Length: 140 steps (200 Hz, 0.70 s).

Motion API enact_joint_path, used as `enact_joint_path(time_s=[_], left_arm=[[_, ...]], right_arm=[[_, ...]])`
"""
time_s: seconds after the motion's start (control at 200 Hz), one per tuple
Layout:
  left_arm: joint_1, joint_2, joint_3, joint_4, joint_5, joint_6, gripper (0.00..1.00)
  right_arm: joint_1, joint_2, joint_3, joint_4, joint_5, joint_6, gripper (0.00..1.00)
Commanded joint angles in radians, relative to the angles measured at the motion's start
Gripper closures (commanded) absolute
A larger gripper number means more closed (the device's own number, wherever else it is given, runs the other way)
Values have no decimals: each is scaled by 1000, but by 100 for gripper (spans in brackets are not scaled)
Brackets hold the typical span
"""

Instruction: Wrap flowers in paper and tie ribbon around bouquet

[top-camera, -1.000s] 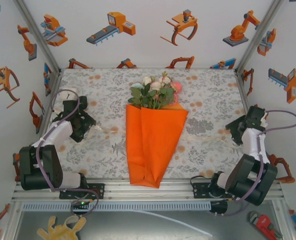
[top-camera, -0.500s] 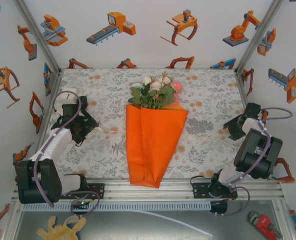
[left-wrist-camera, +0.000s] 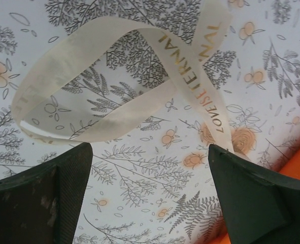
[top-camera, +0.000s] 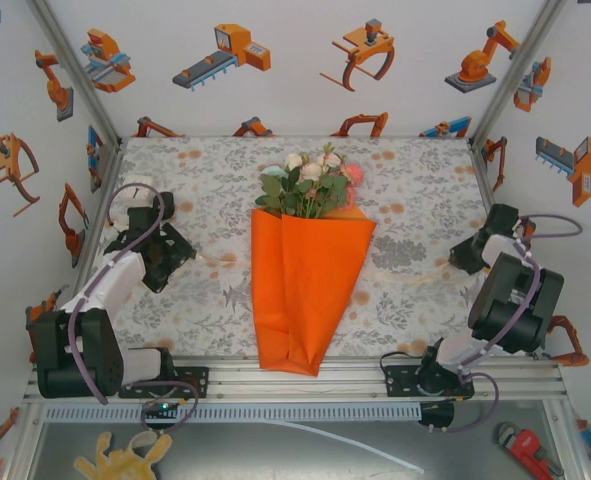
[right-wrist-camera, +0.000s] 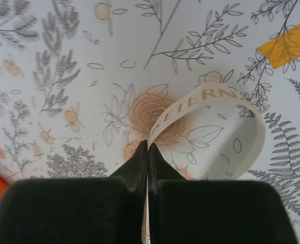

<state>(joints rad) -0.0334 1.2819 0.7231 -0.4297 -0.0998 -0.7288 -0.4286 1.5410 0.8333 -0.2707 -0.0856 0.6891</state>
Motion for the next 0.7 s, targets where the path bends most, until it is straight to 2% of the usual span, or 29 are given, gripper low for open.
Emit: enact_joint_path(time_s=[0.0,0.165,0.28,0.37,0.521,0.621,0.696], left_arm=[[-6,1,23,-97,-61,-40,13],[3,22,19,-158,-96,-91,13],[4,56,23,-163,-117,-72,14],[4,95,42,-185,-184,-57,17],[10,150,64,-139,-188,-63,24],[29,172,89,-174,-269,-118,25],[32,146,79,-146,-286,-136,26]], right_arm=[[43,-175,48,7,22,36,100],[256,-384,127,29,6,90,100],[445,-446,83,185,-31,152,100],[569,-425,56,289,-89,173,100],[752,-329,91,332,-169,167,100],[816,-285,104,357,-206,162,100],[831,-274,98,373,-219,159,100]])
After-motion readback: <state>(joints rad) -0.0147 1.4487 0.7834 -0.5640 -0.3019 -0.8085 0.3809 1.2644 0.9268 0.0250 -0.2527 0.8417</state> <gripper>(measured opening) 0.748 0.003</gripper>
